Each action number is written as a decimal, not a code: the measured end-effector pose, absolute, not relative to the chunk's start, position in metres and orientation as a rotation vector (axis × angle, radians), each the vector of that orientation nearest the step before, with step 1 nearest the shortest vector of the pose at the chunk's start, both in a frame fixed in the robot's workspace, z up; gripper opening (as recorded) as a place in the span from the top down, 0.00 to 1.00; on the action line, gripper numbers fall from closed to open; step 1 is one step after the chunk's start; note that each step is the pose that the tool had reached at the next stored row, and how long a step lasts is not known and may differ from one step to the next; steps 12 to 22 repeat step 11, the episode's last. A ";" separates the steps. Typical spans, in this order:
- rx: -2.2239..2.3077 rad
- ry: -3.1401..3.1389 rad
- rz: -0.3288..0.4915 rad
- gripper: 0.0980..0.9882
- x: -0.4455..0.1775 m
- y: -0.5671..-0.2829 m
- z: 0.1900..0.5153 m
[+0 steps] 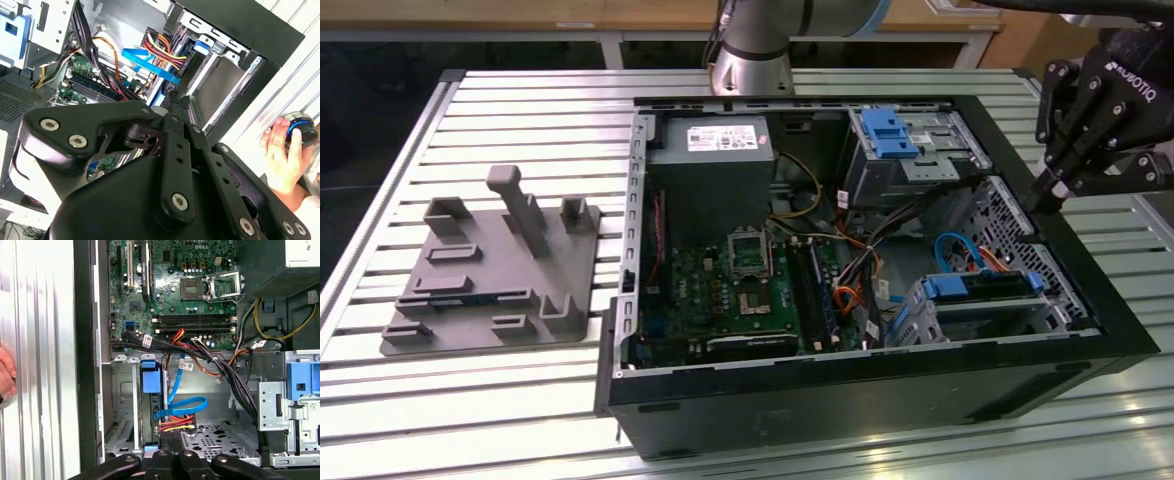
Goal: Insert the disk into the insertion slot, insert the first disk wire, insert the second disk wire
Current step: 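Insert the second disk wire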
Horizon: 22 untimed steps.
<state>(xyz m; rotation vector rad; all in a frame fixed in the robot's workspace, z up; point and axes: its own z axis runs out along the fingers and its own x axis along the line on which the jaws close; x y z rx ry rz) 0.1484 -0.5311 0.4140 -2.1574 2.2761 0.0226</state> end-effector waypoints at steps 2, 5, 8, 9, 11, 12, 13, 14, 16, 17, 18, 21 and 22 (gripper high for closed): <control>-2.159 2.277 0.020 1.00 0.148 -0.531 0.414; -2.159 2.278 0.018 1.00 0.148 -0.531 0.414; -2.163 2.282 0.008 1.00 0.148 -0.531 0.414; -2.163 2.283 0.008 1.00 0.148 -0.531 0.414; -2.164 2.283 0.007 1.00 0.148 -0.531 0.414; -2.164 2.283 0.007 1.00 0.148 -0.531 0.414; -2.164 2.283 0.007 1.00 0.148 -0.531 0.414; -2.164 2.283 0.007 1.00 0.148 -0.531 0.414; -2.164 2.283 0.007 1.00 0.148 -0.531 0.414; -2.164 2.283 0.007 1.00 0.148 -0.531 0.414; -2.164 2.283 0.007 1.00 0.148 -0.531 0.414; -2.164 2.283 0.007 1.00 0.148 -0.531 0.414; -2.164 2.283 0.007 1.00 0.148 -0.531 0.414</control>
